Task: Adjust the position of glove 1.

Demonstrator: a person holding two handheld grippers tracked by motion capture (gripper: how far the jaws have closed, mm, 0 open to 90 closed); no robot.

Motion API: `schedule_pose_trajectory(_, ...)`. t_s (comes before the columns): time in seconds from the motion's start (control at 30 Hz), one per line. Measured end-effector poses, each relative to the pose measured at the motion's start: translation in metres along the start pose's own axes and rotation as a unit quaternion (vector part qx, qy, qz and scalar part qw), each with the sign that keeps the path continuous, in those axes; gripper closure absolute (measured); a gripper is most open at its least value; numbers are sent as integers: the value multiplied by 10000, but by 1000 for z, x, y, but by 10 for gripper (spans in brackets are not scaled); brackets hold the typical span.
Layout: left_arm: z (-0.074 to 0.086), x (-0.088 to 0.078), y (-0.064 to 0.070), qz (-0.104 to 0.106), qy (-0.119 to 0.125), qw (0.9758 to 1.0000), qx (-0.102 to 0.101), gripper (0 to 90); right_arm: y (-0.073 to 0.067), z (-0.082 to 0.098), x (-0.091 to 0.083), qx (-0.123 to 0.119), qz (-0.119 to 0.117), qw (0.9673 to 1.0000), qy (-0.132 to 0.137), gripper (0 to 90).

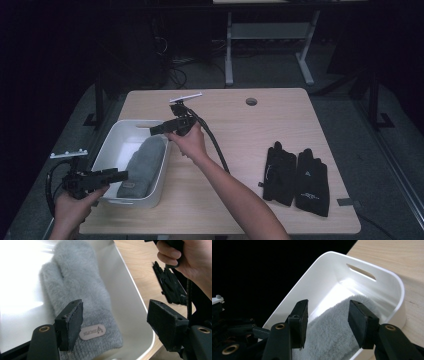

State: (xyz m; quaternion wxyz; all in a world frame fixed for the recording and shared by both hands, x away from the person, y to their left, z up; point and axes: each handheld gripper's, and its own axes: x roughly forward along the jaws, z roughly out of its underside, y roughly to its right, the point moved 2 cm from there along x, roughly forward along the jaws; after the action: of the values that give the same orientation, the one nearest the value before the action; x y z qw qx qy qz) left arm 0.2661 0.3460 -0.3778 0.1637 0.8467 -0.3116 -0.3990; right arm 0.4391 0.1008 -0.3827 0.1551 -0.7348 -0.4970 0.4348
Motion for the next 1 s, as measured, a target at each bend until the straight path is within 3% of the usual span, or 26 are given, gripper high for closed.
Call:
schedule_pose_trajectory(0.5, -9, 4, 14, 171, 40, 9998, 98, 261, 0, 0, -21, 15, -142, 9998, 117, 473)
schedule_pose_trajectory(1.0, -20, 20, 35, 290, -40, 9991, 294, 254, 7, 2, -47, 71, -222, 9994, 257, 457)
